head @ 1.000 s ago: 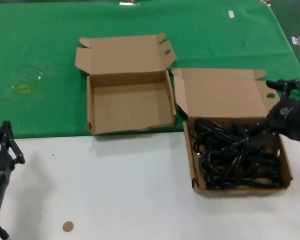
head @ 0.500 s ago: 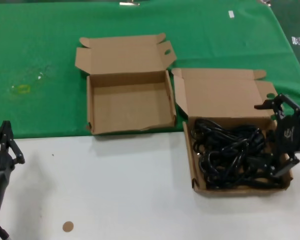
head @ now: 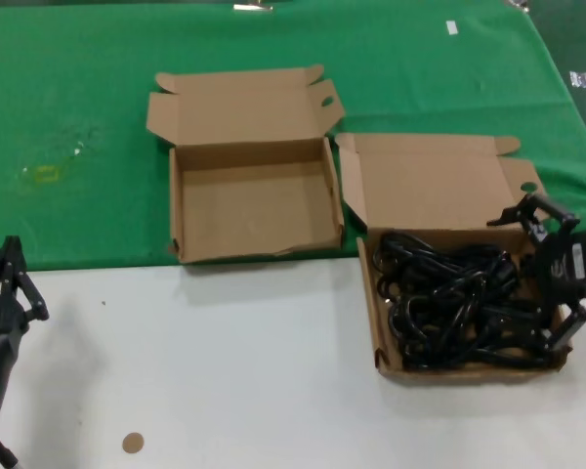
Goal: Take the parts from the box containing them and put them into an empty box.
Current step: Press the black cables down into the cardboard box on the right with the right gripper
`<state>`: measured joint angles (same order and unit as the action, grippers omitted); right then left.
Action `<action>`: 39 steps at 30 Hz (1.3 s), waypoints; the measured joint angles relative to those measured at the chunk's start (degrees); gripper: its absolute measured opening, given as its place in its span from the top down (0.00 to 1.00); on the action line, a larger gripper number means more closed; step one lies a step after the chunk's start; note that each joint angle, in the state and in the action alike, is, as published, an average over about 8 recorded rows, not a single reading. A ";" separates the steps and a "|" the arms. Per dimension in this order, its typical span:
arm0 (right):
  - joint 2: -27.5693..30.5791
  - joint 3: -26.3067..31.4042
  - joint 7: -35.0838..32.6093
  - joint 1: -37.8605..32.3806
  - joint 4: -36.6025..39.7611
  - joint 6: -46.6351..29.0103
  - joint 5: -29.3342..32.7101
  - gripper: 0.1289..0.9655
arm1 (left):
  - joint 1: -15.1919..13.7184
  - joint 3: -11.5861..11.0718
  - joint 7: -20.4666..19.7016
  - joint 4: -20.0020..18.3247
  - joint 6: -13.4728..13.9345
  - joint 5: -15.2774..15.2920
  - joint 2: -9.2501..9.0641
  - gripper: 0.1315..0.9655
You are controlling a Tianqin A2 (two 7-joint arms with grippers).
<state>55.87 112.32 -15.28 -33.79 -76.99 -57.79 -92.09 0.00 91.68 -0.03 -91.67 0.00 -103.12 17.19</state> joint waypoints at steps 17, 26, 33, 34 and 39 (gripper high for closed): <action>-5.37 2.89 -5.58 -5.89 6.20 -4.11 5.24 0.05 | 0.00 0.00 -0.01 0.00 0.00 0.02 0.00 0.98; -6.93 3.01 -5.73 -6.68 7.05 -4.11 6.15 0.13 | 0.00 0.00 0.00 0.00 0.00 0.01 0.00 0.98; -7.42 2.93 -5.43 -6.82 7.43 -4.14 6.52 0.26 | 0.00 0.00 0.00 0.00 0.00 0.01 0.00 0.98; -7.46 2.92 -5.42 -6.83 7.50 -4.14 6.59 0.29 | 0.00 0.00 0.00 0.00 0.00 0.01 0.00 0.98; -7.48 2.90 -5.37 -6.79 7.68 -4.14 6.93 0.40 | 0.00 0.00 0.00 0.00 0.00 0.01 0.00 0.98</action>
<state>48.38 115.22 -20.65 -40.58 -69.31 -61.93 -85.17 0.00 91.68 -0.03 -91.67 0.00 -103.10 17.19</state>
